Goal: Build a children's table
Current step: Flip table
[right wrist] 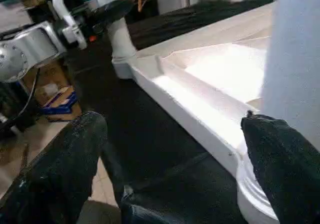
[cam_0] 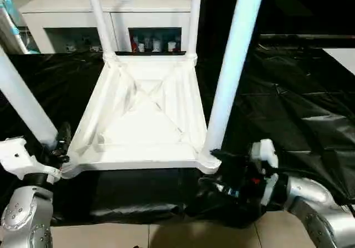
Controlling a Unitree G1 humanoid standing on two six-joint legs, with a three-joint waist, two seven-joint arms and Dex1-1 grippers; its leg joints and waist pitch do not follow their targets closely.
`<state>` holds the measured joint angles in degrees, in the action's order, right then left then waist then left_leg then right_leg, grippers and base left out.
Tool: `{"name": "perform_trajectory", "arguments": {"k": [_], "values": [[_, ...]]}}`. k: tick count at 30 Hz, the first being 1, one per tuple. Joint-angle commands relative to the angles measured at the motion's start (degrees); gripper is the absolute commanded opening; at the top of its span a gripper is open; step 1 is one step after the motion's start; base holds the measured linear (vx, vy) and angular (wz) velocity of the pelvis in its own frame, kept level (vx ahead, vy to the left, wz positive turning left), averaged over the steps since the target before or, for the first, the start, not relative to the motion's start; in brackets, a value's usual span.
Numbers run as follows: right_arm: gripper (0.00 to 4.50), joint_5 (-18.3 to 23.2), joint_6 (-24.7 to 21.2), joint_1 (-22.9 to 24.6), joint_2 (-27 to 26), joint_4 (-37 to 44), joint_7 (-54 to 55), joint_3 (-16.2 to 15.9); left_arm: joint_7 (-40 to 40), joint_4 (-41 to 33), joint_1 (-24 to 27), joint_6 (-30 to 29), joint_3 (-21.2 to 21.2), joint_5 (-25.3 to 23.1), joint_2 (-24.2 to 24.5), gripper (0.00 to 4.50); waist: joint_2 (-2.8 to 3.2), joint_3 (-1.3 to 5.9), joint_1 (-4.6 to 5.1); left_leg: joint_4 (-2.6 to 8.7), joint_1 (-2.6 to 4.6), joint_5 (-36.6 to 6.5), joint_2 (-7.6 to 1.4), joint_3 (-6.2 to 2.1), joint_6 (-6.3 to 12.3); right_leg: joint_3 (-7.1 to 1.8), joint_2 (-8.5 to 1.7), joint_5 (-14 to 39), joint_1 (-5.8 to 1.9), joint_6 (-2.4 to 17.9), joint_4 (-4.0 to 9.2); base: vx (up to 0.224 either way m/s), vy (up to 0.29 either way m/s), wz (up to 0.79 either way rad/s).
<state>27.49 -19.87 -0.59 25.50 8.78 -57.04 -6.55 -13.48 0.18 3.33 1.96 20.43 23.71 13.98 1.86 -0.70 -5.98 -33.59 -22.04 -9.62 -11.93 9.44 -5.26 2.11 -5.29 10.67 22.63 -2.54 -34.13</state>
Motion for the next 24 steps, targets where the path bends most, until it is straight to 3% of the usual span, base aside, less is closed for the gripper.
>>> {"name": "perform_trajectory", "arguments": {"k": [1, 2, 5, 7, 8, 9, 10, 12, 14, 15, 16, 18, 19, 20, 23, 24], "values": [[4.50, 0.4, -0.4, -0.8, 1.3, 0.3, -2.2, -0.6, 0.3, 0.8, -1.9, -1.6, -1.8, -1.5, 0.8, 2.55, 0.20, 1.76, 0.10, 4.77, 1.14, -25.4, -0.61, -0.18, -0.18, -1.09, -1.03, 18.5, -1.04, 6.0, 4.92, 0.000, 0.000, 0.00], [4.50, 0.4, -0.4, -0.7, 1.7, 0.4, -2.6, -0.6, 0.4, 1.7, -2.4, -1.8, -2.0, -1.8, 0.8, 2.35, -0.14, 1.52, 0.10, 4.84, 1.09, -25.4, -0.61, -0.14, 0.02, -1.09, -1.01, 19.0, -0.98, 5.9, 4.97, 0.000, 0.000, 0.00], [4.50, 0.4, -0.8, -0.4, 2.6, 1.4, -2.5, -0.3, 0.4, 2.6, -3.3, -2.6, -2.3, -2.0, 1.1, 2.21, 0.09, 1.65, -0.27, 4.88, 0.98, -24.1, -0.66, -0.23, 0.00, -1.11, -1.21, 19.8, -1.18, 5.6, 4.87, 0.000, 0.000, 0.00], [4.50, 0.5, -1.0, -0.4, 2.8, 1.7, -2.4, -0.2, 0.4, 2.9, -3.7, -2.9, -2.4, -2.1, 1.2, 2.17, 0.14, 1.30, -0.18, 4.89, 1.11, -25.2, -0.54, -0.15, -0.09, -1.16, -1.19, 21.8, -0.82, 5.1, 5.13, 0.000, 0.000, 0.00], [4.50, 0.2, -0.8, 0.0, 2.5, 2.8, -0.8, 0.5, 0.2, 3.3, -4.2, -3.5, -2.6, -2.2, 1.2, 2.09, 0.41, 1.21, -0.11, 4.94, 1.11, -25.5, -0.52, -0.22, -0.20, -1.16, -1.20, 22.4, -0.76, 5.0, 5.18, 0.000, 0.000, 0.00], [4.50, -1.4, 0.3, 0.2, 0.5, 3.5, 3.7, 1.5, 0.9, 2.8, -4.2, -5.2, -3.3, -2.5, 0.5, 2.09, 1.36, 0.83, 0.19, 5.10, 1.28, -26.9, -0.60, -0.25, -0.83, -1.21, -1.13, 23.6, -0.40, 4.7, 5.59, 0.000, 0.000, 0.00], [4.50, -1.5, 0.2, 0.0, 0.2, 3.5, 4.1, 1.5, 1.1, 2.8, -4.3, -5.4, -3.3, -2.4, 0.4, 2.08, 0.74, 0.91, 0.44, 5.04, 1.20, -27.2, -0.37, -0.31, -1.00, -1.04, -1.11, 24.5, -0.62, 4.6, 5.44, 0.000, 0.000, 0.00], [4.50, -1.6, -0.7, -1.1, -1.9, 3.4, 7.3, 1.6, 1.6, 2.6, -4.8, -6.2, -3.3, -1.1, -0.9, 2.08, 1.14, 0.73, 0.55, 4.94, 1.35, -27.4, -0.22, -0.30, -0.64, -1.03, -1.15, 26.9, -0.37, 4.1, 5.72, 0.000, 0.000, 0.00], [4.50, -2.0, -1.1, -1.6, -3.0, 3.1, 9.1, 1.6, 1.7, 2.6, -5.0, -6.2, -3.2, -0.6, -1.6, 2.07, 1.06, 0.58, 0.76, 4.98, 1.17, -27.0, -0.17, -0.34, -0.59, -0.98, -1.25, 29.0, -0.37, 3.8, 5.98, 0.000, 0.000, 0.00], [4.50, -0.8, -2.6, -2.4, -5.5, 3.5, 10.2, -0.2, 1.9, 1.8, -5.3, -5.8, -3.1, 2.1, -4.6, 2.07, -0.66, 0.73, 1.01, 4.90, 0.93, -26.0, -0.16, -0.10, -0.13, -0.91, -1.18, 30.0, -0.58, 3.4, 6.21, 0.000, 0.000, 0.00], [4.50, -0.8, -2.6, -2.4, -5.5, 3.5, 10.2, -0.2, 1.9, 1.8, -5.3, -5.8, -3.1, 2.1, -4.6, 2.06, 0.28, 0.61, 0.83, 5.05, 0.84, -25.1, -0.20, -0.24, -0.21, -1.00, -1.32, 29.9, -0.43, 3.5, 6.07, 0.000, 0.000, 0.00], [4.50, -0.5, -2.8, -2.7, -6.7, 3.4, 10.3, -1.3, 2.4, 1.3, -5.3, -5.6, -3.0, 3.2, -6.1, 2.06, 0.30, 0.83, 0.73, 4.90, 0.92, -24.2, -0.32, -0.22, 0.01, -1.08, -1.48, 30.5, -0.31, 3.2, 6.04, 0.000, 0.000, 0.00], [4.50, -0.4, -3.1, -3.1, -7.8, 3.2, 10.2, -2.6, 2.1, 0.8, -5.5, -5.3, -2.7, 5.1, -7.6, 2.06, -0.81, 1.07, 0.89, 4.83, 0.75, -23.6, -0.35, -0.08, 0.29, -1.05, -1.40, 30.3, -0.50, 3.0, 6.07, 0.000, 0.000, 0.00], [4.50, -0.9, -3.1, -3.6, -9.3, 2.1, 10.8, -3.6, 2.1, 0.8, -5.8, -5.1, -2.5, 6.6, -9.3, 2.06, 0.07, 1.19, 0.57, 5.04, 0.60, -22.1, -0.55, -0.24, 0.10, -1.15, -1.49, 28.0, -0.57, 3.4, 5.67, 0.000, 0.000, 0.00], [4.50, -2.3, -3.4, -4.6, -10.7, 0.6, 12.2, -4.9, 3.2, 0.7, -6.6, -4.9, -1.9, 8.6, -12.3, 2.06, -1.01, 1.32, 0.57, 4.84, 0.30, -19.3, -0.59, 0.21, 0.74, -1.26, -1.36, 23.5, -0.62, 4.1, 5.27, 0.000, 0.000, 0.00], [4.50, -2.1, -3.6, -4.7, -10.9, 0.4, 12.5, -4.7, 3.5, 0.7, -6.8, -5.0, -1.9, 8.9, -12.9, 2.06, -0.70, 1.36, 0.25, 4.72, 0.49, -18.5, -0.65, 0.33, 0.88, -1.39, -1.38, 22.3, -0.45, 4.6, 5.19, 0.000, 0.000, 0.00]]}}
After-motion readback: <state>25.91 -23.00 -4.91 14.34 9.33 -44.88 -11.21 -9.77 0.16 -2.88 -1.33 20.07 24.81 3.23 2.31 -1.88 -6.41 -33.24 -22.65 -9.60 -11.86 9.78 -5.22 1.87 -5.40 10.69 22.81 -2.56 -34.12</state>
